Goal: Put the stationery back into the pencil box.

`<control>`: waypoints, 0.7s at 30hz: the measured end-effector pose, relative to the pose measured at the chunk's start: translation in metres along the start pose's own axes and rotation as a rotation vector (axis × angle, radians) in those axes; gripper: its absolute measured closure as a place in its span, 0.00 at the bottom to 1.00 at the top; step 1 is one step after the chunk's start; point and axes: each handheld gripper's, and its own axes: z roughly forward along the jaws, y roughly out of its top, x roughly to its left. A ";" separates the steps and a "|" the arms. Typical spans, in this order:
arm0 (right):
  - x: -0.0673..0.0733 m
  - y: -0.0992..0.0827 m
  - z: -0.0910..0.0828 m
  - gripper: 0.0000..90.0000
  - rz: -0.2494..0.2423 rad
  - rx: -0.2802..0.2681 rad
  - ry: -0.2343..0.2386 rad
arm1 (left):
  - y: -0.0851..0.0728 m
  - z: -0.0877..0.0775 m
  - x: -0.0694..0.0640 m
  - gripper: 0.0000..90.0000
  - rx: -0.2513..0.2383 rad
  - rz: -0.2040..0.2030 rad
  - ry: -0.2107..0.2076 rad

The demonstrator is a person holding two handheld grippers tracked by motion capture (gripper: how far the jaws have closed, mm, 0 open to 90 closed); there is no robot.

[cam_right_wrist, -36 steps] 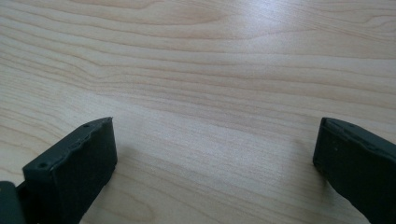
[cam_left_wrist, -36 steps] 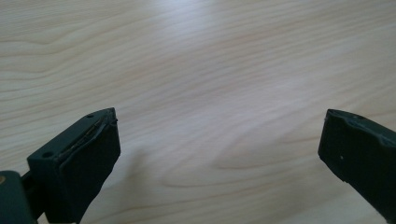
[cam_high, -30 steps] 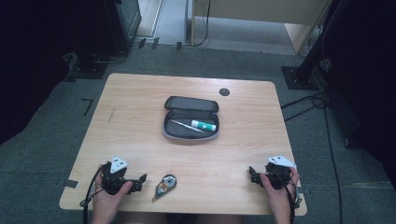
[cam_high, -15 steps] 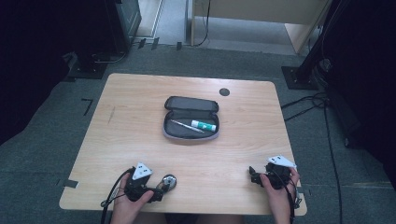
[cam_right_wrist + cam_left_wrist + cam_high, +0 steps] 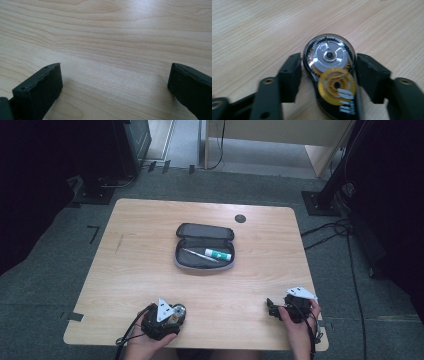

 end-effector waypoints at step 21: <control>0.000 -0.001 0.000 0.00 -0.001 -0.002 -0.002 | 0.016 0.012 0.023 0.47 -0.043 -0.059 -0.032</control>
